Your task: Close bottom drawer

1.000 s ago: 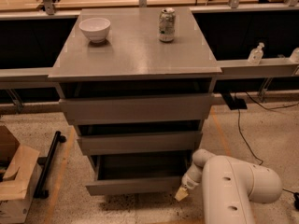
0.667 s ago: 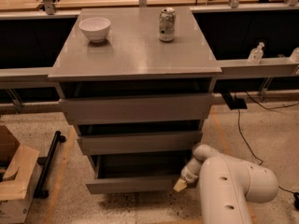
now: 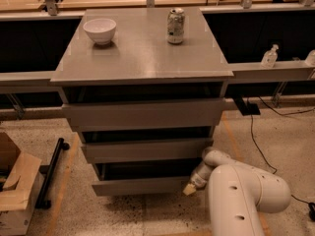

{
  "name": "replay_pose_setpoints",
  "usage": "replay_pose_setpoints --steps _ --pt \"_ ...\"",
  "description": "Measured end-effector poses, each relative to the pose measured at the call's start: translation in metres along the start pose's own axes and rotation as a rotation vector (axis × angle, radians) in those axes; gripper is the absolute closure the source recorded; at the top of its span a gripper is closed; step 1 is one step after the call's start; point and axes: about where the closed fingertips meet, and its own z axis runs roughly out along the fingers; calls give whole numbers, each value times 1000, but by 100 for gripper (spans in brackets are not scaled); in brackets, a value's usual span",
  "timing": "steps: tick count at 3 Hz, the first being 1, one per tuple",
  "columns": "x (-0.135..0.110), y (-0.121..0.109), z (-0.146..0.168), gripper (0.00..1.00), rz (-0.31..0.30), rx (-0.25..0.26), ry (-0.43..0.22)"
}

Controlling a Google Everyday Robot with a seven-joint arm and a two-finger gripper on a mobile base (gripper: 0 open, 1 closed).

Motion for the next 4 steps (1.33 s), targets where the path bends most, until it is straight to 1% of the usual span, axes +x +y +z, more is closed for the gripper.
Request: replay_pose_setpoints --steps 1,2,3,4 --pt "-12 -15 29 100 -41 30 6" --pt "-11 -15 29 100 -42 32 6" --pt "-37 -47 7 100 -71 116 -64" --pt "-48 -60 -4 100 -83 156 -100"
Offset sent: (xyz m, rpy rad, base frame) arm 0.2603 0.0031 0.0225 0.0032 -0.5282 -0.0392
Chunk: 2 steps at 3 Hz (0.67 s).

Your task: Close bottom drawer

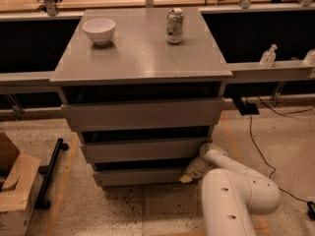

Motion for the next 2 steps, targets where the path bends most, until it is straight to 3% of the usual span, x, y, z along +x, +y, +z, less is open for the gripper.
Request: replay_pose_setpoints --steps 1,2 --pt "-16 -26 -16 100 -23 70 -101" --pt "-10 -16 -6 82 -23 70 -101"
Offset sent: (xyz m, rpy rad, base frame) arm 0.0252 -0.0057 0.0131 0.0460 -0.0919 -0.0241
